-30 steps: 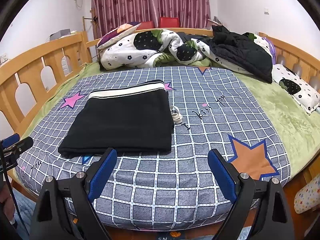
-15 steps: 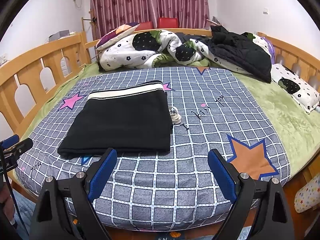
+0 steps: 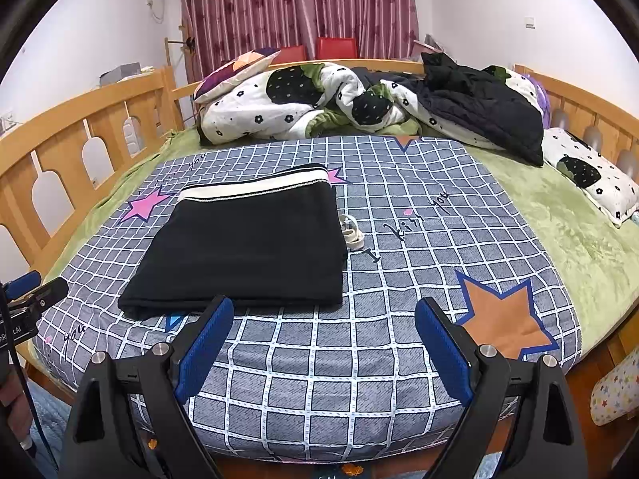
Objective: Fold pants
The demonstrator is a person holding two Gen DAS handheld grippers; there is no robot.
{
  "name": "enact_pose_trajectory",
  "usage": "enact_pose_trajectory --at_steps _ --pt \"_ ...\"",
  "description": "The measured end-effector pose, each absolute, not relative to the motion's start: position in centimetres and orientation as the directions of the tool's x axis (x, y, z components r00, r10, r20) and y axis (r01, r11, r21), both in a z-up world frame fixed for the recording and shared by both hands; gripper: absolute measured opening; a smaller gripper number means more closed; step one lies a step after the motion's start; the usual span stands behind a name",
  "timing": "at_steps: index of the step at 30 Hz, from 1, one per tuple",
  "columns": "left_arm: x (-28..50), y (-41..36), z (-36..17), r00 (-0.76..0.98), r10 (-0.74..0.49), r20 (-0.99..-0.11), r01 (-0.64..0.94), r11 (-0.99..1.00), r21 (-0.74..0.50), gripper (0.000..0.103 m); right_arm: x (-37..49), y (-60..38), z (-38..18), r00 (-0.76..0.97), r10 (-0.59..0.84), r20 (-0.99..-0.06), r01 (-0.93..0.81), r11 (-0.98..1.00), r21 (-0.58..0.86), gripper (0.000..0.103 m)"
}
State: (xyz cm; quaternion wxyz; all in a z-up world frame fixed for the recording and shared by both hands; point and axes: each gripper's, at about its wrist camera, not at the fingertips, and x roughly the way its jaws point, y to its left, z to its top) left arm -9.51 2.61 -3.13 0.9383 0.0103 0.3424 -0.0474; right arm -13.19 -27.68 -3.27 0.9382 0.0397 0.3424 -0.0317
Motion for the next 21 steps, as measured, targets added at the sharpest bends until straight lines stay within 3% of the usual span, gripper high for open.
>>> enact_pose_trajectory --at_steps 21 --pt "-9.43 2.77 -2.74 0.767 -0.072 -0.638 0.086 0.996 -0.009 0.088 -12.96 -27.99 -3.46 0.764 -0.026 -0.645 0.088 0.994 0.064 0.091"
